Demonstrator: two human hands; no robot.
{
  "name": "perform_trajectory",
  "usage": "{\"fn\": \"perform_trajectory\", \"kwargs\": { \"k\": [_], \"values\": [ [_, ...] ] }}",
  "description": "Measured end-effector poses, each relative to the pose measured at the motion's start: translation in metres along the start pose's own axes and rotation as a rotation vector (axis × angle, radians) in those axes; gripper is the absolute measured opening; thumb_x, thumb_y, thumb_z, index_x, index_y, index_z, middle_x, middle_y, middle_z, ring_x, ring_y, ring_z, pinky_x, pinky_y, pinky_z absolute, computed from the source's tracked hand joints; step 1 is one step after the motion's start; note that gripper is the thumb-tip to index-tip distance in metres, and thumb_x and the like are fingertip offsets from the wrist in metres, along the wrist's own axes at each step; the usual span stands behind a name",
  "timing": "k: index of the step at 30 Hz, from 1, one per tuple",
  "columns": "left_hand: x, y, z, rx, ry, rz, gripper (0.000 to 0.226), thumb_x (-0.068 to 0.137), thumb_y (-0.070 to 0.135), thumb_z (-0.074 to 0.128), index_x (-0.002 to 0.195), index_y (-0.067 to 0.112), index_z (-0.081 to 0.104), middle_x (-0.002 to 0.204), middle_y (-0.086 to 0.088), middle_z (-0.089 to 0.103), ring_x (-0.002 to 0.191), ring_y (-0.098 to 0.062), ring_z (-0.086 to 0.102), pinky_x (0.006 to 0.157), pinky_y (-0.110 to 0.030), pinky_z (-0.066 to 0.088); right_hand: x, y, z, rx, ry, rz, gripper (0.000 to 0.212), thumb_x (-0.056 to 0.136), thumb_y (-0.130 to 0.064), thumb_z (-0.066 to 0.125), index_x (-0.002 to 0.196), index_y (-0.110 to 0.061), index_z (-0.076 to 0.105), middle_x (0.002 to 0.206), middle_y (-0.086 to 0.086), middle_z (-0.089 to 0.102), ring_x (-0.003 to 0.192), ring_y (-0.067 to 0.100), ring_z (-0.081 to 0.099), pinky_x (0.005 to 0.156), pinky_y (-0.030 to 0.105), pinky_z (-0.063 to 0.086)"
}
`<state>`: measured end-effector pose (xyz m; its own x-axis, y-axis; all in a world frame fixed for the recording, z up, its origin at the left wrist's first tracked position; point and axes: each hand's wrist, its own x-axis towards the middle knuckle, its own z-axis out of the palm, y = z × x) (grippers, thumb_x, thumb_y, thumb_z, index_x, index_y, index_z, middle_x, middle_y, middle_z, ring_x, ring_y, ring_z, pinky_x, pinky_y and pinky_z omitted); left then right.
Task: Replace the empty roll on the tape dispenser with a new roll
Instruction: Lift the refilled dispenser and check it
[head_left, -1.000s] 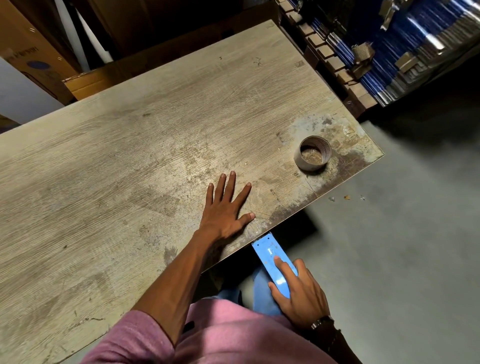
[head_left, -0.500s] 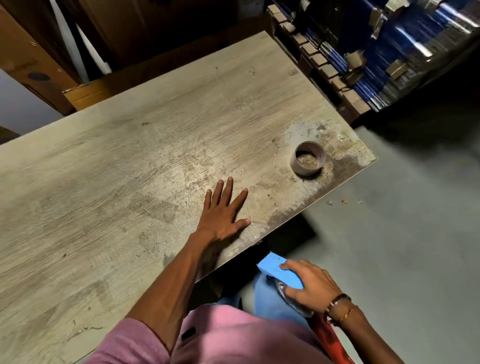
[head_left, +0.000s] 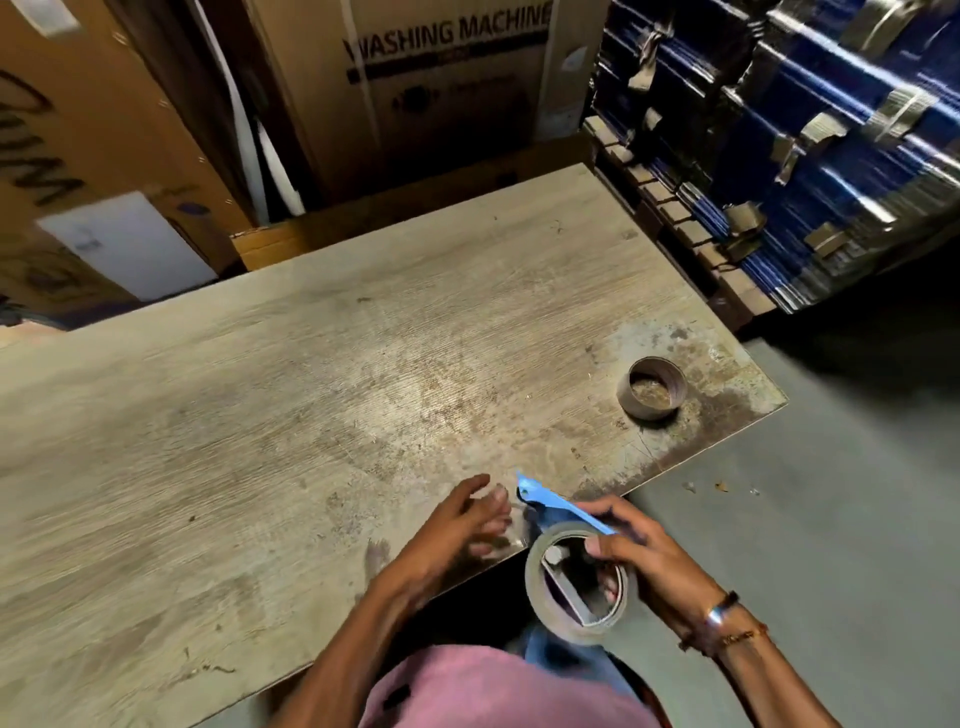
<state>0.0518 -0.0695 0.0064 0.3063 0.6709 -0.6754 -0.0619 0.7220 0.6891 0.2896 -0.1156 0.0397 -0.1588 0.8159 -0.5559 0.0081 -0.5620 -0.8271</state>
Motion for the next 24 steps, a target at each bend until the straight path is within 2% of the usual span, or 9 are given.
{"fn": "perform_trajectory", "kwargs": {
  "k": [2,4,6,8,10,15,18,21,24],
  "values": [
    [-0.009,-0.006,0.007,-0.143,-0.081,-0.082,0.070,0.078,0.039,0.078,0.135,0.029,0.039,0.101,0.002,0.076,0.082,-0.010,0.072,0.082,-0.035,0.057,0.012,-0.012,0.007,0.071,-0.029,-0.007,0.048,0.060,-0.030,0.080,0.105,-0.015,0.072,0.099,0.006,0.072,0.089,0.022,0.063,0.078,0.030,0.048],
    [-0.014,-0.009,0.010,-0.245,-0.136,-0.080,0.079,0.074,0.036,0.083,0.138,0.030,0.039,0.120,0.000,0.072,0.095,-0.013,0.073,0.083,-0.040,0.058,0.023,-0.025,0.013,0.107,-0.084,-0.002,0.042,0.062,-0.024,0.081,0.103,-0.015,0.071,0.091,0.015,0.069,0.076,0.027,0.061,0.067,0.033,0.049],
    [-0.021,-0.002,0.014,-0.333,-0.138,-0.031,0.066,0.079,0.026,0.080,0.136,0.022,0.049,0.125,-0.006,0.070,0.104,-0.022,0.072,0.085,-0.042,0.059,0.036,-0.035,0.019,0.152,-0.148,0.024,0.037,0.068,-0.013,0.076,0.104,-0.012,0.068,0.086,0.016,0.070,0.064,0.021,0.065,0.056,0.027,0.052],
    [-0.021,0.006,0.014,-0.386,-0.100,0.010,0.055,0.080,0.020,0.078,0.130,0.014,0.058,0.117,-0.008,0.073,0.096,-0.022,0.072,0.080,-0.039,0.060,0.049,-0.044,0.024,0.187,-0.205,0.060,0.033,0.070,-0.008,0.072,0.103,-0.010,0.066,0.087,0.017,0.069,0.067,0.019,0.066,0.059,0.027,0.054],
    [-0.019,0.012,0.011,-0.403,-0.057,0.046,0.058,0.079,0.023,0.080,0.128,0.003,0.058,0.116,-0.012,0.071,0.096,-0.025,0.070,0.081,-0.041,0.059,0.063,-0.051,0.027,0.186,-0.266,0.087,0.037,0.067,-0.012,0.077,0.102,-0.011,0.068,0.090,0.018,0.066,0.071,0.021,0.063,0.065,0.029,0.053],
    [-0.013,0.026,0.004,-0.527,0.105,0.096,0.056,0.082,0.020,0.078,0.126,-0.008,0.056,0.116,-0.022,0.070,0.104,-0.037,0.064,0.096,-0.049,0.053,0.097,-0.074,0.035,0.051,-0.409,0.132,0.043,0.073,-0.022,0.081,0.112,-0.011,0.067,0.090,0.017,0.066,0.066,0.026,0.053,0.054,0.028,0.050],
    [-0.009,0.037,0.003,-0.612,0.168,0.148,0.052,0.079,0.017,0.077,0.122,-0.007,0.061,0.121,-0.028,0.067,0.103,-0.037,0.065,0.100,-0.054,0.051,0.115,-0.087,0.041,-0.058,-0.358,0.036,0.029,0.090,-0.014,0.071,0.117,-0.005,0.068,0.097,0.011,0.069,0.077,0.019,0.062,0.067,0.026,0.053],
    [-0.001,0.047,-0.002,-0.691,0.250,0.209,0.042,0.075,0.016,0.078,0.110,-0.004,0.068,0.107,-0.024,0.071,0.087,-0.033,0.068,0.084,-0.046,0.058,0.132,-0.092,0.045,-0.204,-0.259,-0.139,0.018,0.095,-0.011,0.064,0.111,-0.009,0.071,0.102,0.018,0.072,0.085,0.017,0.067,0.078,0.026,0.054],
    [0.006,0.056,-0.008,-0.730,0.340,0.241,0.031,0.077,0.019,0.075,0.102,0.001,0.072,0.091,-0.017,0.073,0.073,-0.026,0.069,0.079,-0.042,0.057,0.144,-0.092,0.046,-0.247,-0.196,-0.193,0.014,0.096,-0.014,0.064,0.106,-0.021,0.071,0.098,0.004,0.073,0.081,0.002,0.070,0.071,0.023,0.056]
  ]
}}
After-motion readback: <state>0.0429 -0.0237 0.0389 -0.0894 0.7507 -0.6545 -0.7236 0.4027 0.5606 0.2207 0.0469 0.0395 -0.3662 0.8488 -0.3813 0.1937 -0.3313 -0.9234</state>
